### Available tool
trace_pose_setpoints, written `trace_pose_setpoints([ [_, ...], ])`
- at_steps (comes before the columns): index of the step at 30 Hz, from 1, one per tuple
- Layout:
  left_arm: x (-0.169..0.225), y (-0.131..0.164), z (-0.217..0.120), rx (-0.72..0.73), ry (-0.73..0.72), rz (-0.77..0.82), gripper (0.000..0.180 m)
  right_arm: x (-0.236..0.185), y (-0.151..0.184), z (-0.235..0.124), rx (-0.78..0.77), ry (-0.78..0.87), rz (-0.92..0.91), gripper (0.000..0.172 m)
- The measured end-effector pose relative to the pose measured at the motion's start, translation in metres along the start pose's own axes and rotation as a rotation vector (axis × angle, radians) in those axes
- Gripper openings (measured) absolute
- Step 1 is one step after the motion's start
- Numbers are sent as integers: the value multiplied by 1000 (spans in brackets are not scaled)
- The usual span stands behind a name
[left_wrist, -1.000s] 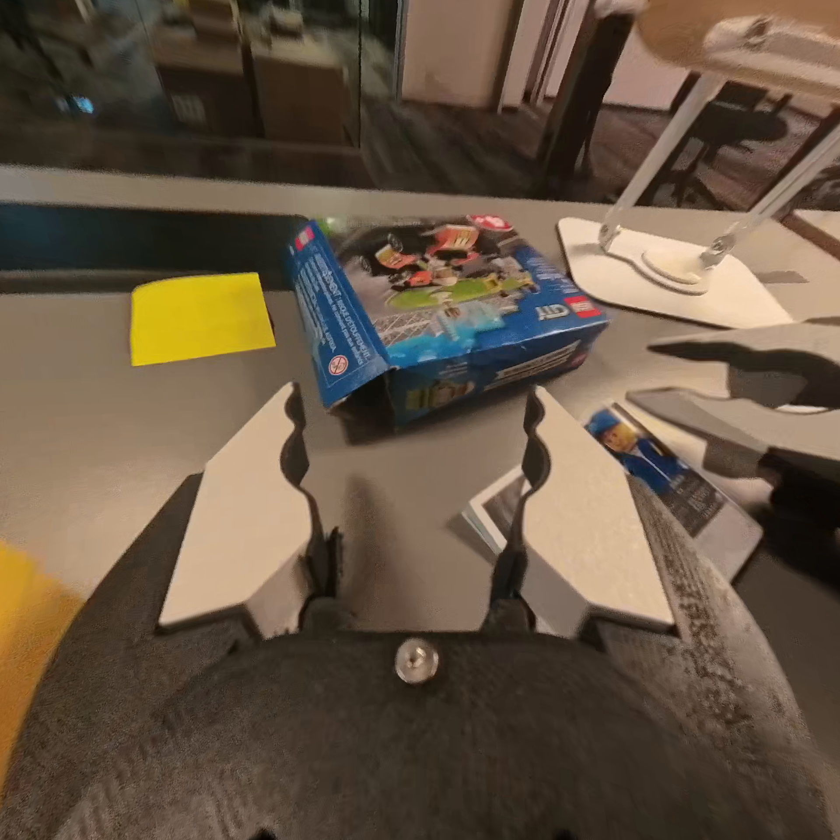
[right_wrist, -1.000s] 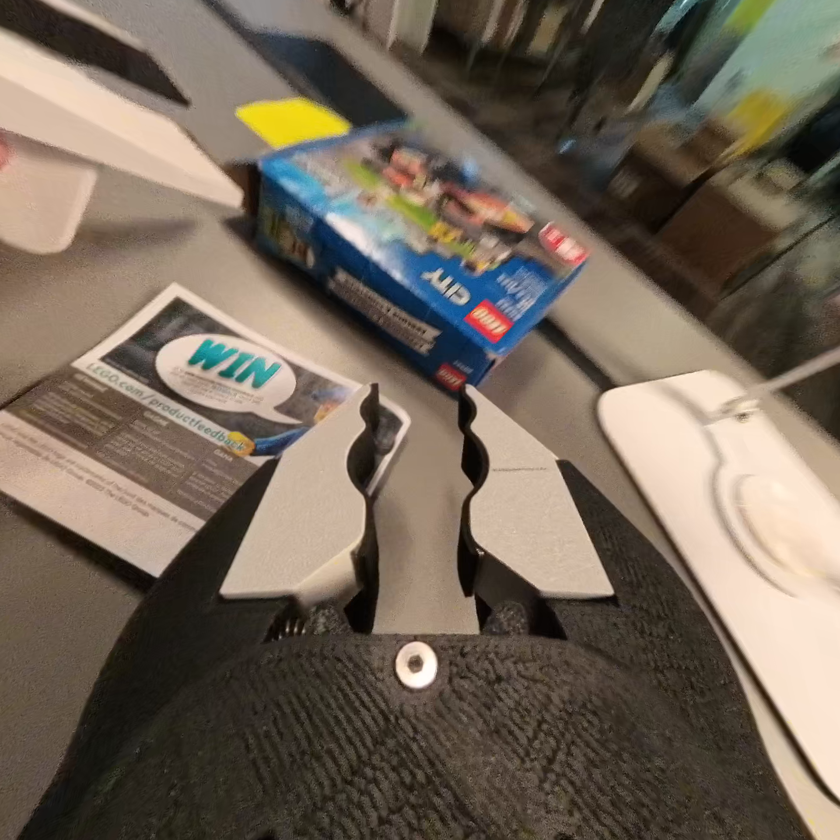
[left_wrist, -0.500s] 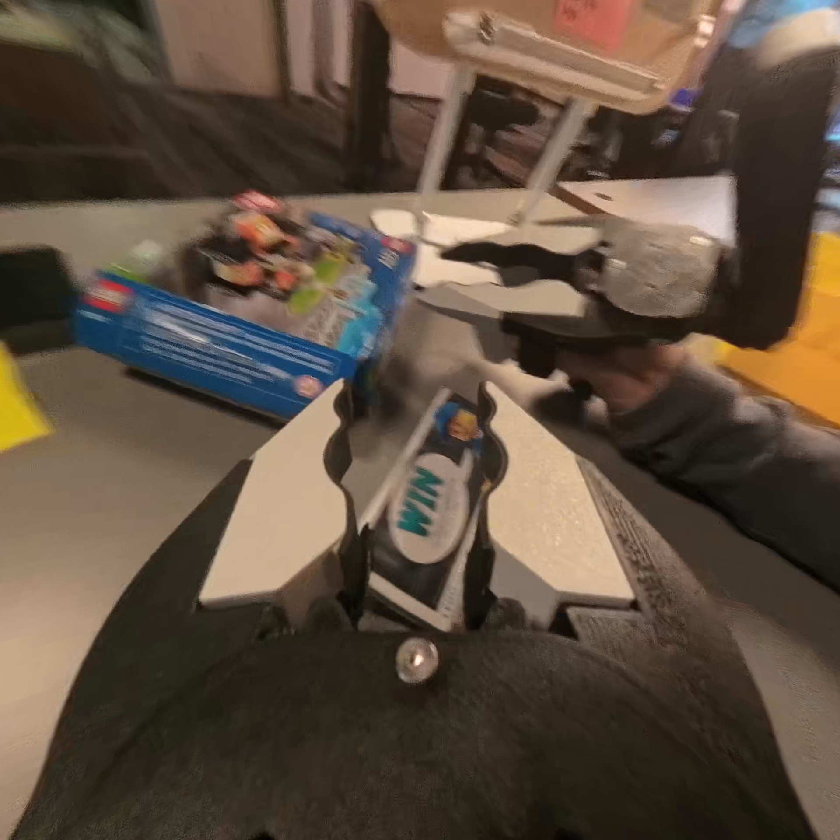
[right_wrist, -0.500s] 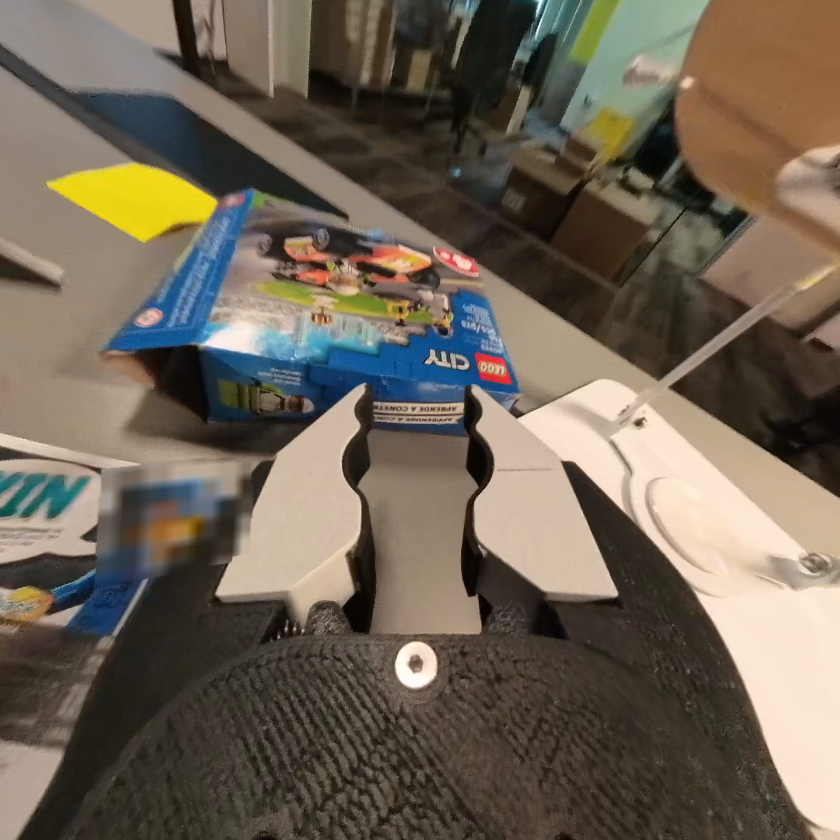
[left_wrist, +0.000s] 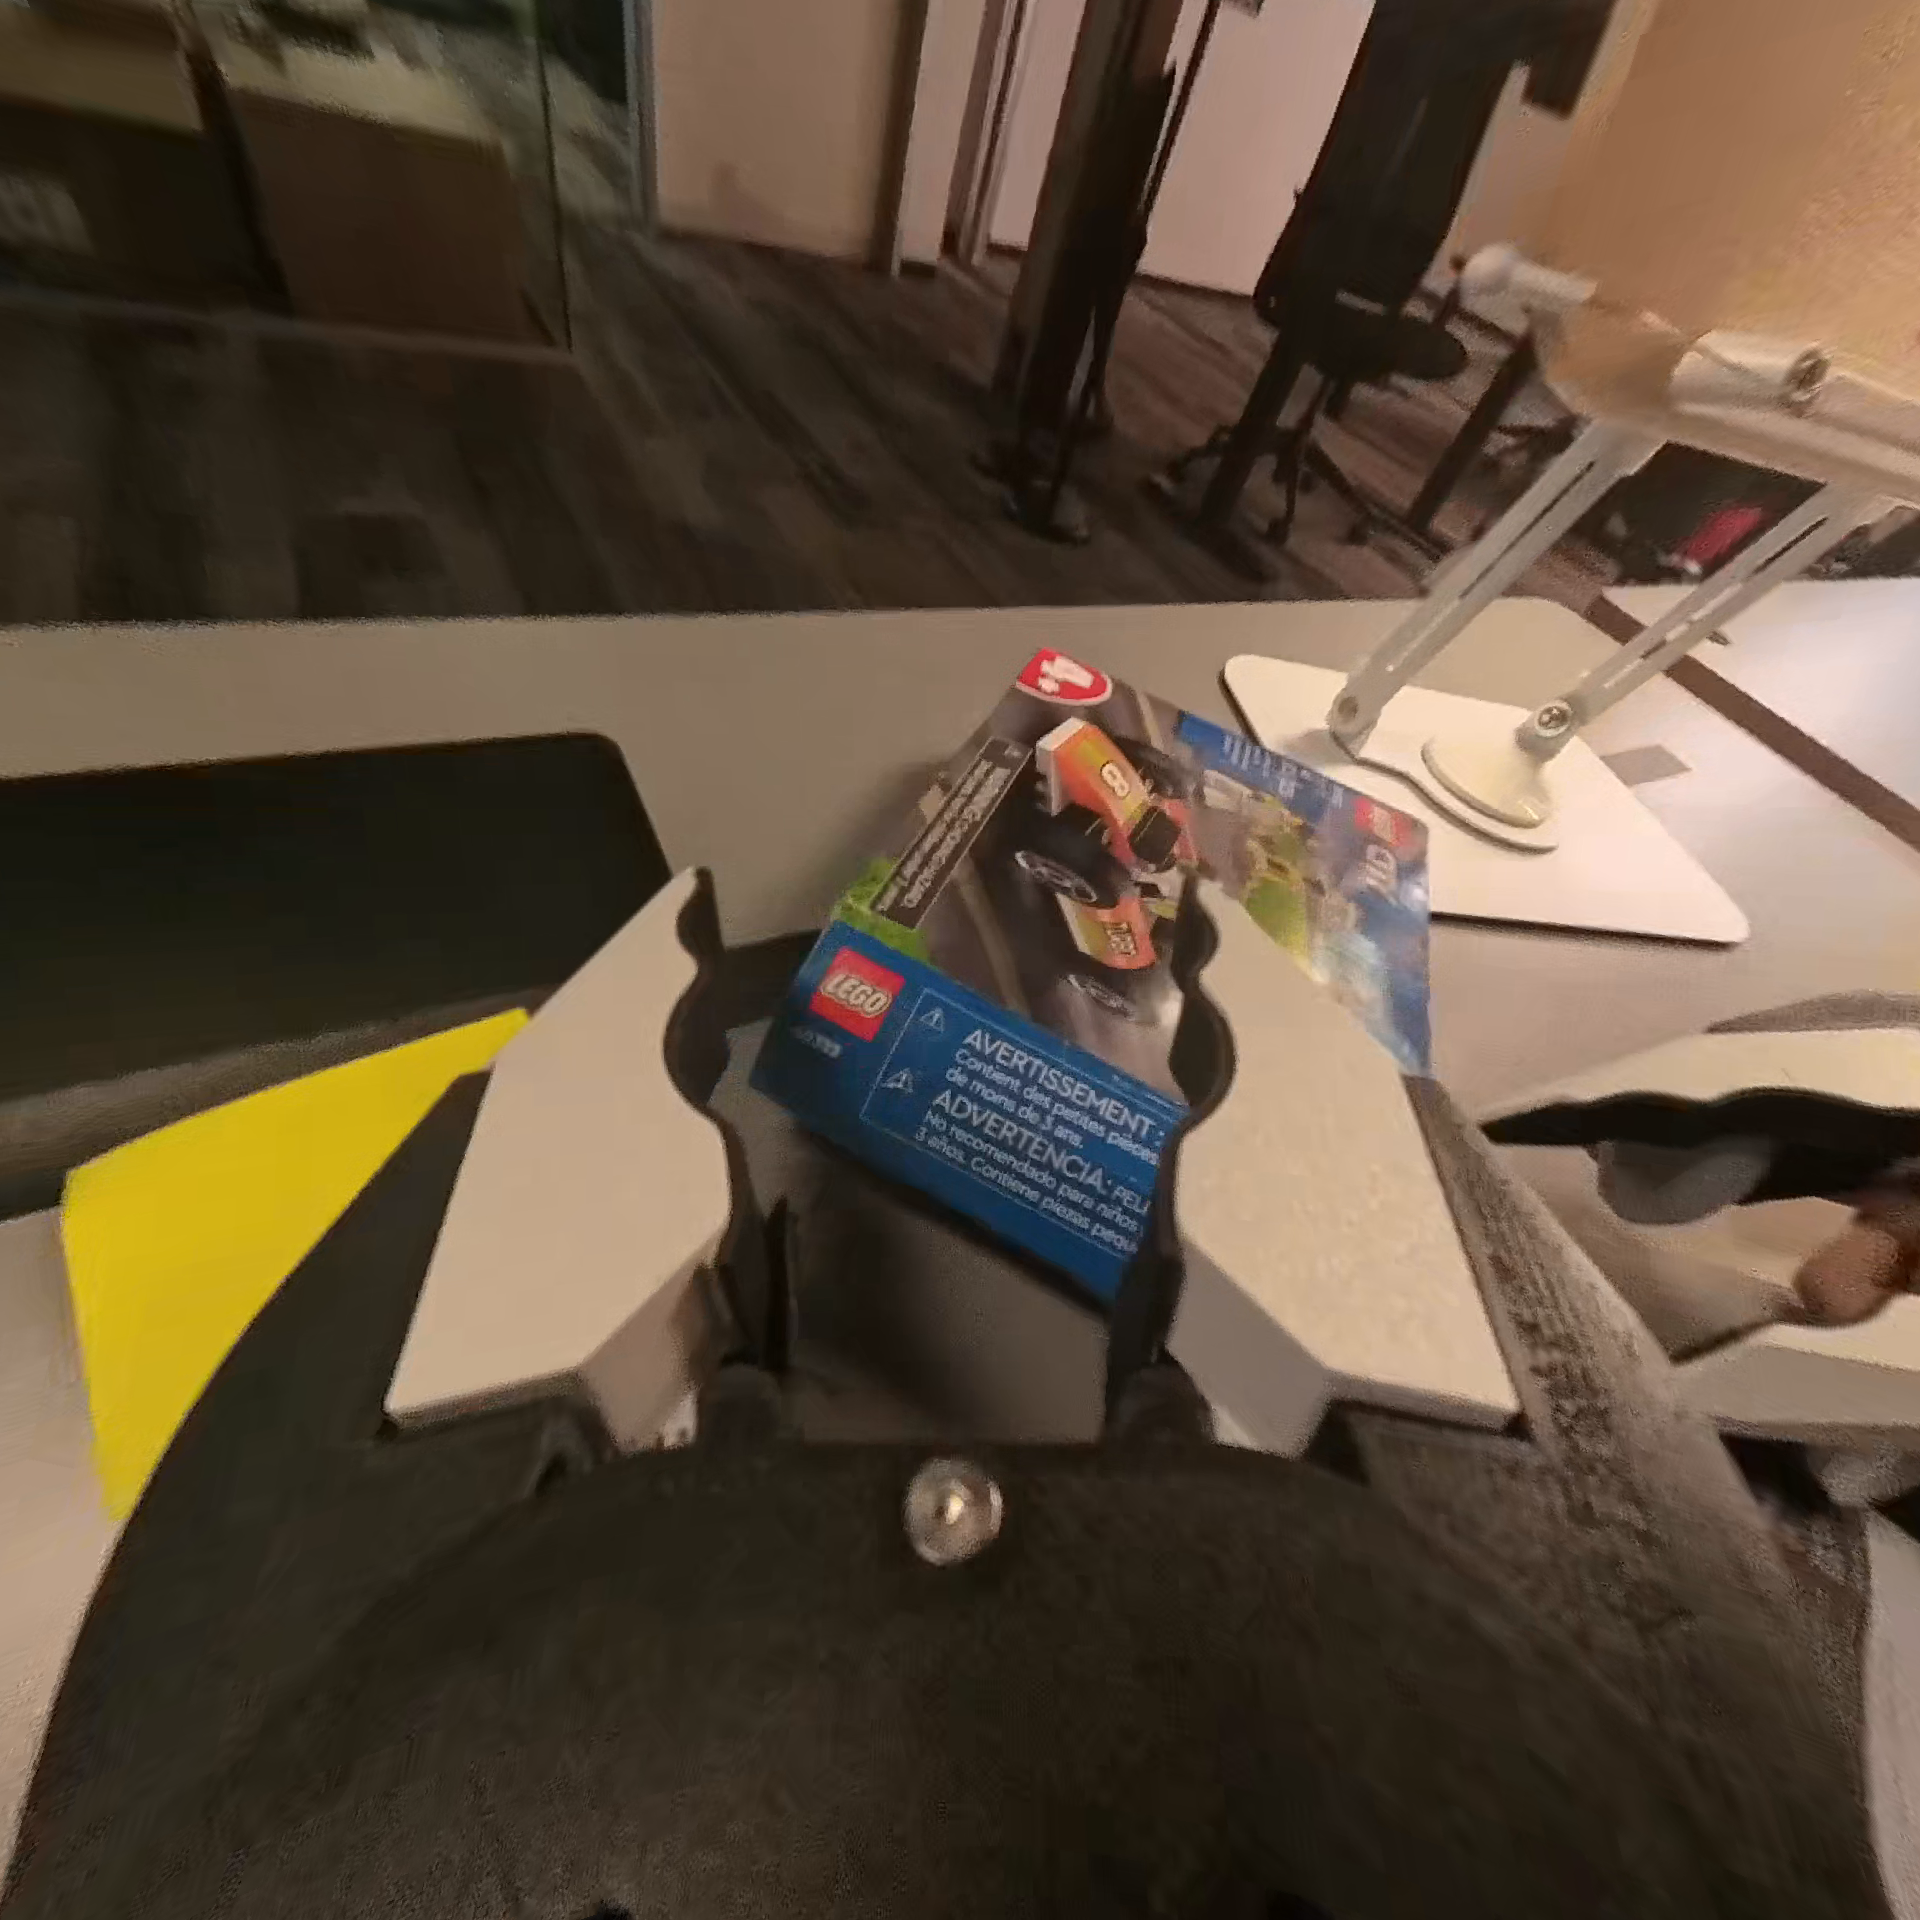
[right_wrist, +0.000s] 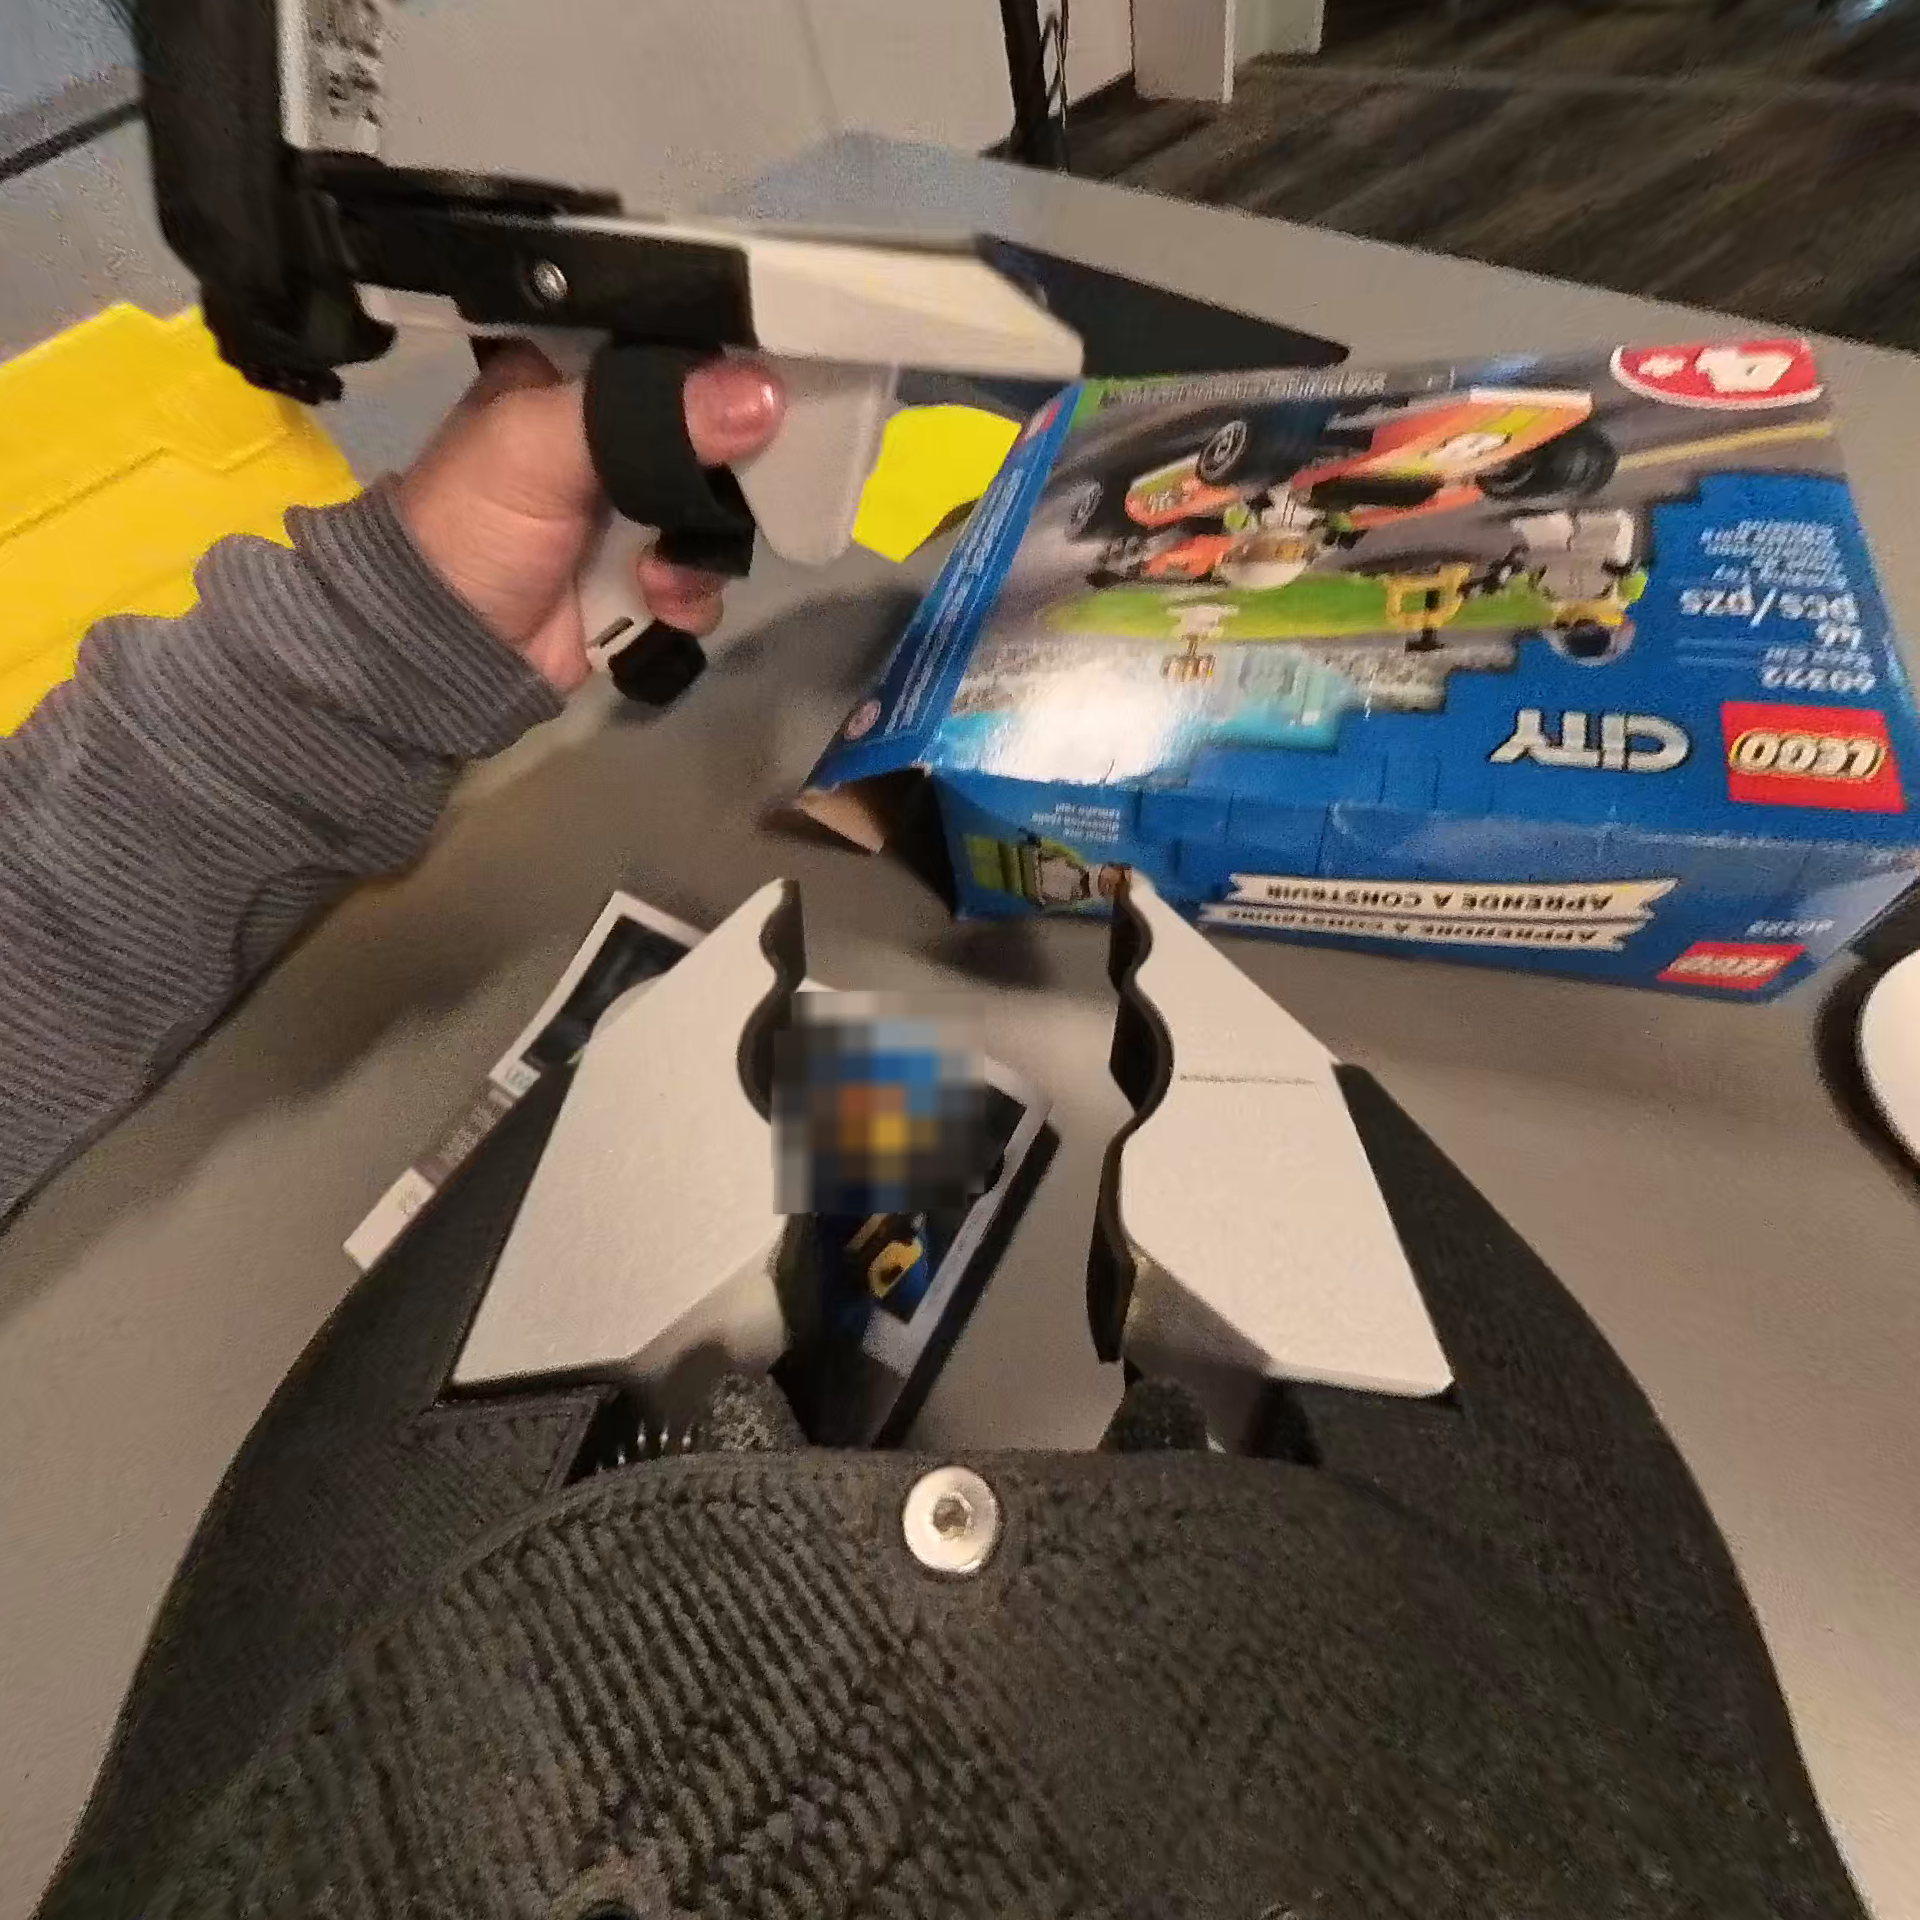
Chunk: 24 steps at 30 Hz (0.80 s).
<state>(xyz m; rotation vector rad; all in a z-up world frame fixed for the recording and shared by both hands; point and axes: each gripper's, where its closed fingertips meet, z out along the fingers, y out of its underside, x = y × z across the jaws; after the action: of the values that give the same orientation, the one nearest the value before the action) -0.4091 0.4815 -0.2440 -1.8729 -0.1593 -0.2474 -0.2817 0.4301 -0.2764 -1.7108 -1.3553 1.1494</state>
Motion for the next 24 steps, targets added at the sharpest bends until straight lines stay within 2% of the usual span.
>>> trace_pose_setpoints([
  [2, 1, 12, 6, -83, 49, -77, 92, 3, -1, 5, -11, -1, -7, 58],
  [5, 8, 28, 4, -148, 102, -169, 91, 10, -6, 10, -7, 7, -24, 60],
  [10, 29, 41, -27, -145, 75, -156, 81, 30, -21, 11, 51, 38, -38, 72],
  [12, 51, 49, -40, -109, 106, -177, 75, 38, -26, 10, 73, 53, -39, 80],
  [14, 76, 59, -51, -109, 164, -173, 66, 43, -33, 5, 125, 53, -34, 78],
  [16, 97, 68, -56, -122, 199, -131, 65, 53, -40, -3, 183, 113, -38, 78],
  [18, 108, 70, -60, -105, 184, -56, 65, 67, -52, -22, 291, 248, -93, 78],
  [22, 119, 53, -84, 118, 25, 102, 67, 64, -67, -76, 559, 465, -256, 73],
  [24, 124, 51, -103, 194, -80, 215, 67, 55, -64, -94, 590, 534, -334, 70],
])
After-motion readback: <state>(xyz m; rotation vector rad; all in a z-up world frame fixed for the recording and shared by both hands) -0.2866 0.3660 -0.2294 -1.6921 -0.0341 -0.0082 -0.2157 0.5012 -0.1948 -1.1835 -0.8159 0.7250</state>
